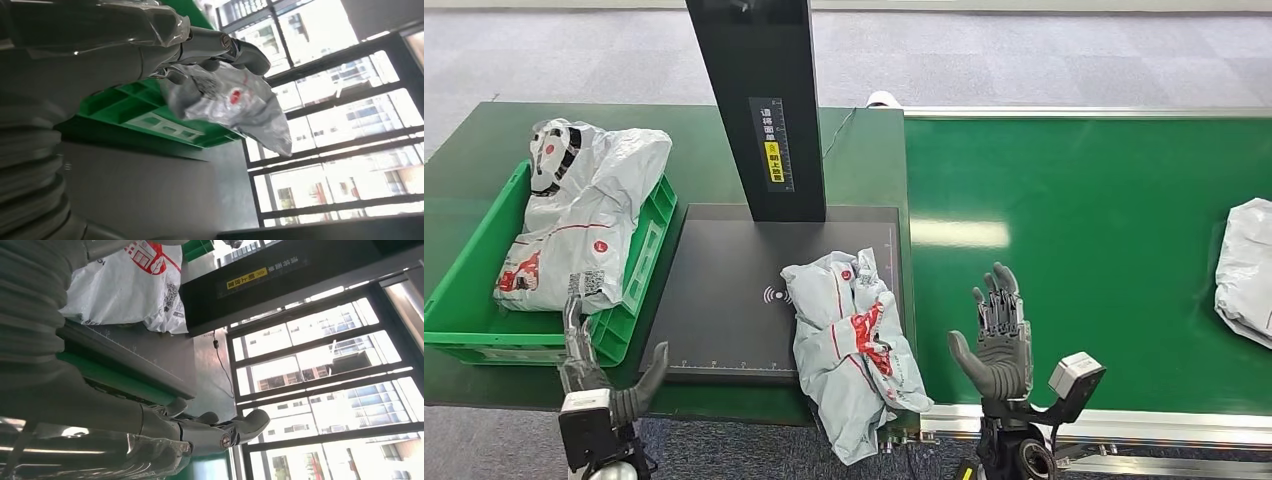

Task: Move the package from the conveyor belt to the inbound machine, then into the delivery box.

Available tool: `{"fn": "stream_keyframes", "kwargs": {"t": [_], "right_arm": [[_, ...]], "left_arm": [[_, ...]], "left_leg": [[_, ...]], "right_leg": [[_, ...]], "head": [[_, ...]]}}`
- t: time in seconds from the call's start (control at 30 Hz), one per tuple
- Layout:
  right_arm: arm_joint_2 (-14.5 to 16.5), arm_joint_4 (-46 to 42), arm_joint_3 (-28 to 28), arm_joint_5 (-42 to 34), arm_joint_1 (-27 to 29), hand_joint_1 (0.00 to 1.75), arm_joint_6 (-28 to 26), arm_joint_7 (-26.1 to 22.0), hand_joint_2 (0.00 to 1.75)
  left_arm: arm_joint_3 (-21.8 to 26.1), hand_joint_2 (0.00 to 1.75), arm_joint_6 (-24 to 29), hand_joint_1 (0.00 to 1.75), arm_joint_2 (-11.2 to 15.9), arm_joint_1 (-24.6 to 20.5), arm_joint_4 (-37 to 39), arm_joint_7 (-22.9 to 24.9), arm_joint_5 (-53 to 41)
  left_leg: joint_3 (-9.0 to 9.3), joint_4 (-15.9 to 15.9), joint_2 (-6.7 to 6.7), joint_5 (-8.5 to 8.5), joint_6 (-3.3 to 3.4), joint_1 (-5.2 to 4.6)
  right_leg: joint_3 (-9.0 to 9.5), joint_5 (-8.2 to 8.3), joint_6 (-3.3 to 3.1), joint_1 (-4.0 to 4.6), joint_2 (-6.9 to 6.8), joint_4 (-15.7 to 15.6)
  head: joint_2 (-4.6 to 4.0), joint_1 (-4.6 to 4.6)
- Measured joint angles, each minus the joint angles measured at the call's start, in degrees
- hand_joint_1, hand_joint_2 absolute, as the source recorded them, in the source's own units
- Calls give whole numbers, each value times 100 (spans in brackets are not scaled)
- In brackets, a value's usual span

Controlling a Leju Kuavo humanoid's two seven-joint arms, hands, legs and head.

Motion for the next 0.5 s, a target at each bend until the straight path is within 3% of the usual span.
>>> {"fn": "stream_keyframes", "kwargs": {"t": [0.23,0.5], "right_arm": [[163,-7,-165,-7,-84,0,70,138,175],[214,156,-215,-145,-267,0,113,152,175]], "left_arm": [[-1021,175,-122,0,3,-579,121,666,-1237],[-2164,175,-815,0,39,-947,769,786,-1238]], "left_leg": [[5,1,1,1,1,0],[2,1,1,-1,0,-1]], "right_leg": [[6,2,0,-1,0,0],[2,2,1,-1,1,0]], "head": [[0,0],[0,-1]]}}
